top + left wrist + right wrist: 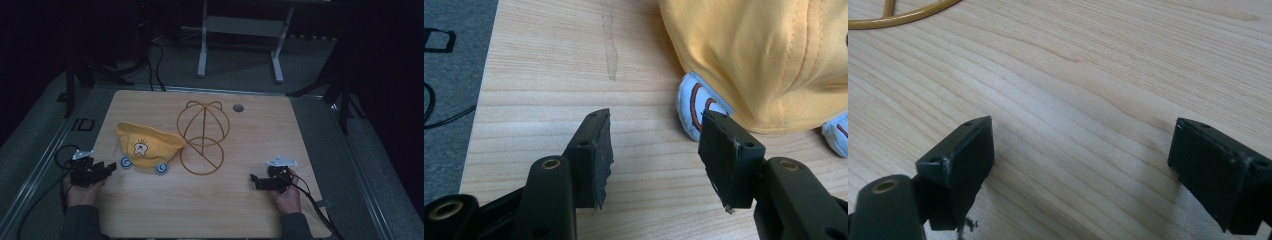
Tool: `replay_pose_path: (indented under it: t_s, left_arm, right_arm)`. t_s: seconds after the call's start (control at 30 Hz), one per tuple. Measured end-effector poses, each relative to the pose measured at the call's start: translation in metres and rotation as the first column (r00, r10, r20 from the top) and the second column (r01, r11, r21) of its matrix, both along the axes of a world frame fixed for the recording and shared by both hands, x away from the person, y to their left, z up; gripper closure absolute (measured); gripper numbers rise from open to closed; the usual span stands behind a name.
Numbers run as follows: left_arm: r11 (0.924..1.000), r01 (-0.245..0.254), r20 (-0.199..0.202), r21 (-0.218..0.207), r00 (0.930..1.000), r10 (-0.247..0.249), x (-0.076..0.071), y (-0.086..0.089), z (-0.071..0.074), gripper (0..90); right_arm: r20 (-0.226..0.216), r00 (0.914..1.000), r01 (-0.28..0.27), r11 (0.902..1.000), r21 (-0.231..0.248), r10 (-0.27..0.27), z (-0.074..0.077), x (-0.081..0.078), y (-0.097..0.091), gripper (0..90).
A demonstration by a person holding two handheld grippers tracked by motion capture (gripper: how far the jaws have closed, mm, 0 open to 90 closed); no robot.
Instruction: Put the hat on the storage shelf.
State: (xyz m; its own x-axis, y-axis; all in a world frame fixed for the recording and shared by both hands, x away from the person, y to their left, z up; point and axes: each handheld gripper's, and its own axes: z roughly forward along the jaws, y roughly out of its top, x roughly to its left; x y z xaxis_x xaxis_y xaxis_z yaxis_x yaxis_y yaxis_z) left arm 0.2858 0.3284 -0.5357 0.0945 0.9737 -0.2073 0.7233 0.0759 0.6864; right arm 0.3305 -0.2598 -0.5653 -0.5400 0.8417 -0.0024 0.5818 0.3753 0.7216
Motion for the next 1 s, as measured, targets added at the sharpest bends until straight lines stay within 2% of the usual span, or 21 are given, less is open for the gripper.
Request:
replay_pose_path:
  t_s: [0.27,0.5,0.7,1.0]
  left_arm:
    - [0.9998,0.017,-0.002,-0.007,0.9999,-0.017,0.001,0.001,0.001,49.6]
    - [0.9989,0.044,-0.017,0.014,0.9989,-0.044,0.004,0.0,0.006,52.3]
    - [0.9922,0.102,-0.059,0.071,0.9934,-0.098,0.01,-0.007,0.01,54.3]
    - [0.9808,0.144,-0.093,0.131,0.9868,-0.133,0.026,-0.016,0.018,56.8]
  right_arm:
    - [0.0,1.0,0.0,1.0,0.0,0.0,0.0,0.0,0.0,11.2]
    - [0.0,1.0,0.0,1.0,0.0,0.0,0.0,0.0,0.0,11.2]
    - [0.001,1.0,0.0,1.0,0.001,0.0,0.0,0.0,0.0,11.2]
    - [0.001,1.0,0.0,1.0,0.001,0.0,0.0,0.0,0.0,11.2]
